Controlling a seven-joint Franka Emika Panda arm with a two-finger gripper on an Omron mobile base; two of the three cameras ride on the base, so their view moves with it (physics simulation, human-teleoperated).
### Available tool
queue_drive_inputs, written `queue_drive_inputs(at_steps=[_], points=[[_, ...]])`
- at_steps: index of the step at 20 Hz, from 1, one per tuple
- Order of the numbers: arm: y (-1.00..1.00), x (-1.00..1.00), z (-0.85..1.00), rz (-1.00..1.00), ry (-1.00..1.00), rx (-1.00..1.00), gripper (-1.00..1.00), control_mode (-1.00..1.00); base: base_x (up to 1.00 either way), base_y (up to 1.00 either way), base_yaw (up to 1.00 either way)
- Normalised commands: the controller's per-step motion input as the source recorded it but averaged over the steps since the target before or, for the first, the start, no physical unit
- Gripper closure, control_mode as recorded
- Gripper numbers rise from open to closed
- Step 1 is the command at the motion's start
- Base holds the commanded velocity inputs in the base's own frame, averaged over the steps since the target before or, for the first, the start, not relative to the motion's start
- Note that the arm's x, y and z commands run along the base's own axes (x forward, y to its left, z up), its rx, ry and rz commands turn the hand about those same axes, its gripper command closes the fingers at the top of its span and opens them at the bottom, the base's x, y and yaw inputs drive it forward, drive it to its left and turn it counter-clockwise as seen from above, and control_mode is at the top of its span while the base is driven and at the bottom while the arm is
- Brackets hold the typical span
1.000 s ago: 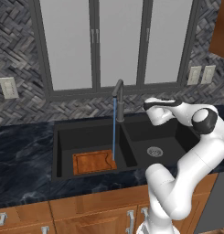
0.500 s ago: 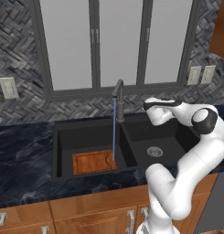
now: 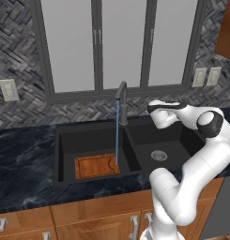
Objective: Turn on the sink faucet with hot water and rinse the cutting board for ten seconds, then turn off the faucet. Push the cutting board to reach the water if necessary.
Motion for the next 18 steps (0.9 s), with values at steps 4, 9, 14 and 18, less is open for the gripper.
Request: queue_drive_inputs(at_steps=[4,9,14,18], points=[[0.00,0.00,0.00,0.00,0.00,0.00,-1.00,-1.00,0.00,0.00,0.00],[0.00,0.05,0.00,0.00,0.00,0.00,-1.00,-1.00,0.00,0.00,0.00],[0.00,0.08,0.00,0.00,0.00,0.00,-1.00,-1.00,0.00,0.00,0.00],[0.02,0.08,0.00,0.00,0.00,0.00,-1.00,-1.00,0.00,0.00,0.00]])
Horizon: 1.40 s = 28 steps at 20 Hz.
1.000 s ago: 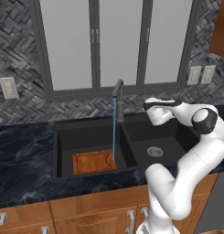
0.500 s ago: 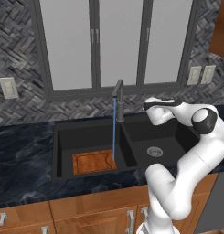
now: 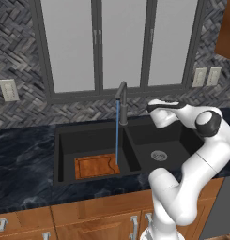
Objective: Turn on the sink faucet with hot water and rinse the cutting board for ten seconds, then turn off the faucet. Push the cutting board to reach the water if necessary.
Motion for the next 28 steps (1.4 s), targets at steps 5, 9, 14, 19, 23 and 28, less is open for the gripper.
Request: queue_drive_inputs(at_steps=[5,9,14,19,23,28], points=[[0.07,0.02,0.00,0.00,0.00,0.00,-1.00,-1.00,0.00,0.00,0.00],[0.11,0.00,0.00,0.00,0.00,0.00,-1.00,-1.00,0.00,0.00,0.00],[0.13,0.00,-0.06,0.00,-0.03,0.00,-1.00,-1.00,0.00,0.00,0.00],[0.08,0.00,-0.02,0.00,-0.05,0.00,-1.00,-1.00,0.00,0.00,0.00],[0.02,0.04,0.00,0.00,-0.05,0.00,-1.00,-1.00,0.00,0.00,0.00],[0.00,0.00,-0.03,0.00,-0.03,0.00,-1.00,-1.00,0.00,0.00,0.00]])
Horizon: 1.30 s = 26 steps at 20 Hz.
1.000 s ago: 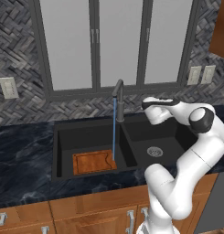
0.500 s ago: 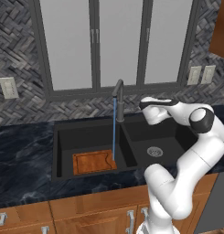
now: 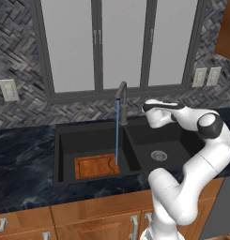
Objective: Turn on the sink faucet with hot water and rinse the cutting board for ten seconds, then turn off the faucet. Push the cutting board to reach the water if necessary.
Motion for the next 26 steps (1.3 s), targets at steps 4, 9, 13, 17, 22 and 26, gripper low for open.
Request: queue_drive_inputs(at_steps=[4,9,13,17,22,26], points=[[0.00,0.00,-0.13,0.00,0.00,0.00,-1.00,-1.00,0.00,0.00,0.00],[0.00,0.01,-0.22,0.00,0.00,0.00,-1.00,-1.00,0.00,0.00,0.00],[0.02,0.01,-0.05,0.00,0.00,0.00,-1.00,-1.00,0.00,0.00,0.00],[0.01,0.05,0.00,0.00,-0.02,0.00,-1.00,-1.00,0.00,0.00,0.00],[0.02,0.07,0.00,0.00,-0.01,0.00,-1.00,-1.00,0.00,0.00,0.00],[0.00,0.09,0.00,0.01,0.00,0.00,-1.00,-1.00,0.00,0.00,0.00]])
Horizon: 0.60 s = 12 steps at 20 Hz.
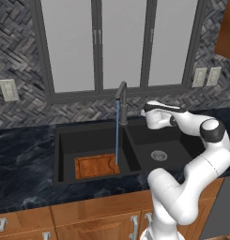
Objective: Turn on the sink faucet with hot water and rinse the cutting board for ten seconds, then turn off the faucet. Push the cutting board to reach the water if necessary.
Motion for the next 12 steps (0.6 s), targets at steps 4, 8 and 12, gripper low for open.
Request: queue_drive_inputs(at_steps=[4,8,12], points=[[0.02,0.07,0.00,0.01,0.00,0.00,-1.00,-1.00,0.00,0.00,0.00],[0.03,0.03,0.00,0.02,-0.01,0.00,-1.00,-1.00,0.00,0.00,0.00],[0.06,0.01,0.00,0.04,0.00,0.00,-1.00,-1.00,0.00,0.00,0.00]])
